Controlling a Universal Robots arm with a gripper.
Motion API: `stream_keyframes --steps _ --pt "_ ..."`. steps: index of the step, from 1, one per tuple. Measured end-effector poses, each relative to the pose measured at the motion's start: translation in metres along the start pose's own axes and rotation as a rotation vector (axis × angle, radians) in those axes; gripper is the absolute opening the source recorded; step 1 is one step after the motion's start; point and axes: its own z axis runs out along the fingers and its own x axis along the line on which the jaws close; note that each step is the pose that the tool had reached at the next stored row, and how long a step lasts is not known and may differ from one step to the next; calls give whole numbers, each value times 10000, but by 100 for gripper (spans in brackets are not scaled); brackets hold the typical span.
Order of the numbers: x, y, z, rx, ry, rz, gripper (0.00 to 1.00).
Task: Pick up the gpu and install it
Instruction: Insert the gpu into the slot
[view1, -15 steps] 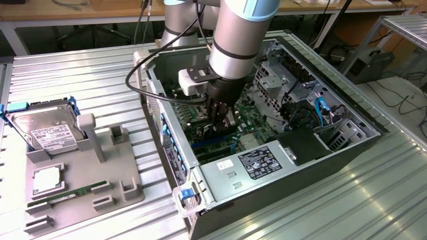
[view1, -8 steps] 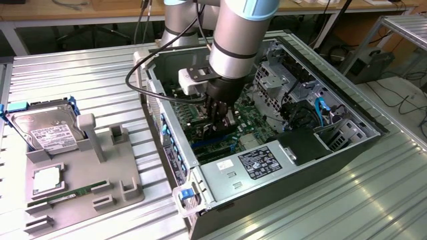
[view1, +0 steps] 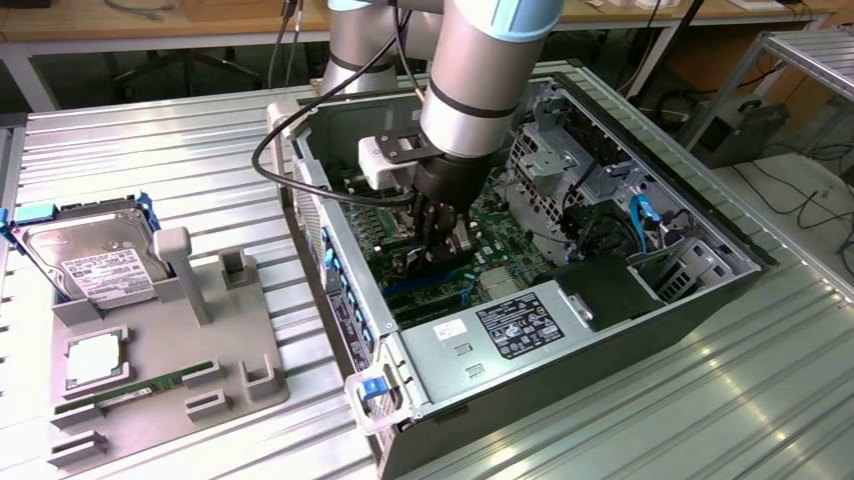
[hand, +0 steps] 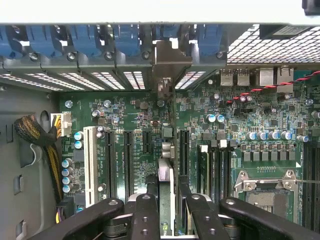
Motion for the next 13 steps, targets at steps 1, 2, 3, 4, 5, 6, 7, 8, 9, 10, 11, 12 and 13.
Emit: stream_keyframes --steps 1,2,3,4,5,6,7,8,9,10,11,12,13 --pt "2 -4 -6 -26 4 8 26" --pt "3 -8 -12 -58 5 19 26" --pt "5 -12 -16 -84 3 27 26" --pt "10 -15 -18 -109 6 36 26" --pt "15 -15 -18 -117 9 44 26" --pt "19 -15 -18 -123 12 48 26" --pt "22 -15 -18 -126 15 52 26" --pt "25 -15 -18 -128 17 55 26" --pt "27 -16 -18 -131 20 59 26" --pt "29 -15 -19 -133 22 63 26" --pt "32 -15 -18 -135 23 69 26" --pt "33 -16 -17 -136 24 73 26" --pt "34 -16 -16 -137 25 78 26"
